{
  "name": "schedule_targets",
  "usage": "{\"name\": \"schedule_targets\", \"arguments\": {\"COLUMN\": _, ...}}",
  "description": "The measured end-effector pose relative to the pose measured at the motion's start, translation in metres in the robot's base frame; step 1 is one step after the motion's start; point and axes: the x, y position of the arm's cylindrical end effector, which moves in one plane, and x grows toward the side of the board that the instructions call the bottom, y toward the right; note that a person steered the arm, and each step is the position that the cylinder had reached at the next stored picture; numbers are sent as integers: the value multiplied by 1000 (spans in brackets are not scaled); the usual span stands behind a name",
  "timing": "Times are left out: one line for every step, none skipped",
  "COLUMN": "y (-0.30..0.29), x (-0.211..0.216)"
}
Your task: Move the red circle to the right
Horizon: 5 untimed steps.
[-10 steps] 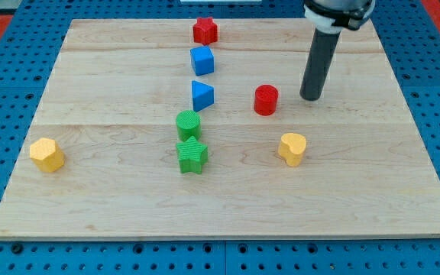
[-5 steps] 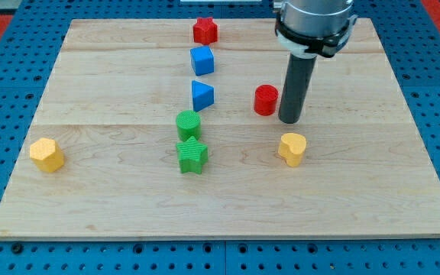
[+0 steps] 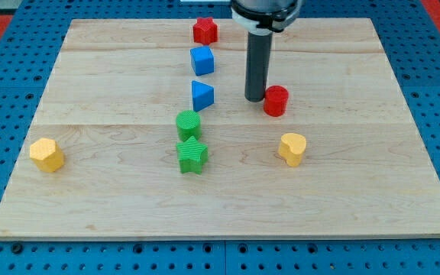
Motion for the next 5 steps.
{"name": "schedule_targets", "arguments": {"y": 18, "x": 0}}
{"name": "schedule_targets", "arguments": {"y": 8, "x": -14}}
{"name": "schedule_targets", "arguments": {"y": -37, "x": -57}}
{"name": "schedule_targets", "arguments": {"y": -49, "x": -48}}
{"name": "schedule_targets", "arguments": {"y": -45, "x": -13}}
